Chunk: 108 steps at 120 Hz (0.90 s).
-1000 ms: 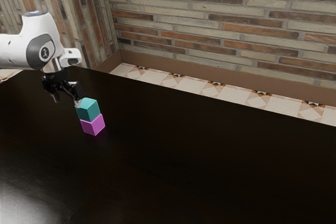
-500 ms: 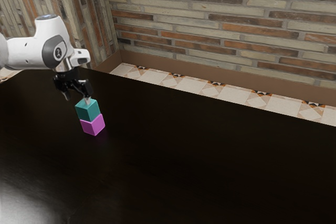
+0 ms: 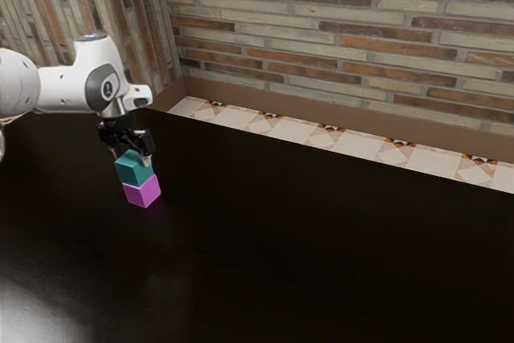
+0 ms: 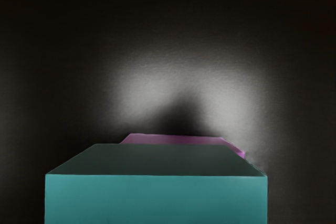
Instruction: Pick up the blue block with one arm, and put the blue block on the table with one arm
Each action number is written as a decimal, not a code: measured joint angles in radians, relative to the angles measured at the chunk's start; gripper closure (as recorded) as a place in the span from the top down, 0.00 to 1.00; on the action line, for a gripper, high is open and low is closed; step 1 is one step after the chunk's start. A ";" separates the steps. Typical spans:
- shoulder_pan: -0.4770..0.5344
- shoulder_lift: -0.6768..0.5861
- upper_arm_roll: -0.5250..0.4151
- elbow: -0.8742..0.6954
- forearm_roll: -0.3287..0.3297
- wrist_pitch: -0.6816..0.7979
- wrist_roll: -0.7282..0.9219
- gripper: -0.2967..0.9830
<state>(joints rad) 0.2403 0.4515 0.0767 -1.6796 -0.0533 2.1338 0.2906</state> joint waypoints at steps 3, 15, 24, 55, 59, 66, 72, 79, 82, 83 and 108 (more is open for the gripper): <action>-0.001 0.008 0.000 0.002 -0.001 0.000 0.001 0.77; -0.002 0.030 0.000 0.008 -0.004 0.000 0.003 0.77; 0.000 0.037 0.000 0.012 -0.007 0.000 0.004 0.76; 0.006 0.038 0.001 0.018 -0.019 -0.001 0.008 0.56; 0.007 0.037 0.001 0.019 -0.019 -0.001 0.008 0.55; 0.007 0.035 0.001 0.020 -0.018 -0.001 0.008 0.53; 0.004 0.030 0.000 0.021 -0.018 -0.002 0.007 0.53; -0.011 0.026 -0.004 0.050 -0.015 -0.011 0.006 0.52; -0.022 0.026 -0.005 0.061 -0.015 -0.015 0.005 0.52; -0.027 0.026 -0.006 0.065 -0.015 -0.016 0.005 0.52; -0.124 0.085 -0.011 0.121 -0.014 -0.029 0.000 0.51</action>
<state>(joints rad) 0.1161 0.5367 0.0657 -1.5582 -0.0672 2.1046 0.2902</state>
